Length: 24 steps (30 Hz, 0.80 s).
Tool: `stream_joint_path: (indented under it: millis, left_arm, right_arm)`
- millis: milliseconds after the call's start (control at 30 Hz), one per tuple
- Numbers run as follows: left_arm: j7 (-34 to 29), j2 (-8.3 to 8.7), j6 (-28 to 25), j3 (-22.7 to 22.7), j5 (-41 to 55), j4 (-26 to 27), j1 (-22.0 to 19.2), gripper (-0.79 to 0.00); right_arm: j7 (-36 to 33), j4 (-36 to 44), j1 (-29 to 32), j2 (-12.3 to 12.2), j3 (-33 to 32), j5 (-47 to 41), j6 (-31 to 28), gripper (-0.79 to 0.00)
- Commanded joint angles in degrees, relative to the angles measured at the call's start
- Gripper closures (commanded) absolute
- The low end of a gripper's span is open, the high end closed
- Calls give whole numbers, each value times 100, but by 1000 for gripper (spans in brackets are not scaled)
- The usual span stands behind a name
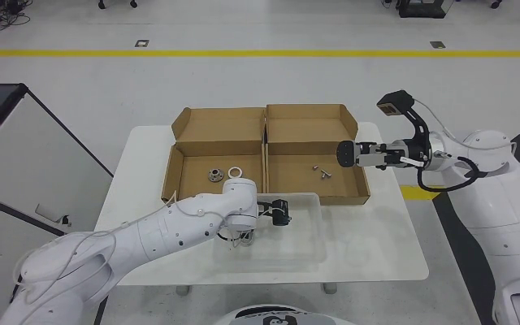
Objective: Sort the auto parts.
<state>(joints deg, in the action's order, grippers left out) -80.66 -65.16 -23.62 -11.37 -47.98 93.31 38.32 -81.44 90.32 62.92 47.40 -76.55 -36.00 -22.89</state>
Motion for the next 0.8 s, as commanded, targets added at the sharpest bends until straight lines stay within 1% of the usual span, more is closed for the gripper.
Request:
stream_joint_path:
  millis: [0, 67, 100, 167, 300, 467, 567, 767]
  left_arm:
    - [-2, 6, 2, -1, 12, 15, -4, -397]
    - [-7, 11, 7, 0, 19, 31, -9, -428]
    - [-12, 14, 12, 4, 24, 44, -13, -428]
    - [-10, 20, 10, 10, 39, 55, -22, -397]
    - [20, 31, -20, 8, 172, 42, -24, -382]
    - [100, 57, -100, -4, 394, 8, -38, -336]
    - [133, 86, -133, 49, 541, 2, -82, -342]
    - [152, 133, -152, 163, 716, -34, -183, -314]
  right_arm:
    - [0, 0, 0, 0, 0, 0, 0, -785]
    - [0, 0, 0, 0, 0, 0, 0, -785]
    - [0, 0, 0, 0, 0, 0, 0, -785]
    - [0, 0, 0, 0, 0, 0, 0, -785]
    - [0, 0, 0, 0, 0, 0, 0, -785]
    - [0, 0, 0, 0, 0, 0, 0, -785]
    - [0, 0, 0, 0, 0, 0, 0, -785]
    - [0, 0, 0, 0, 0, 0, 0, -785]
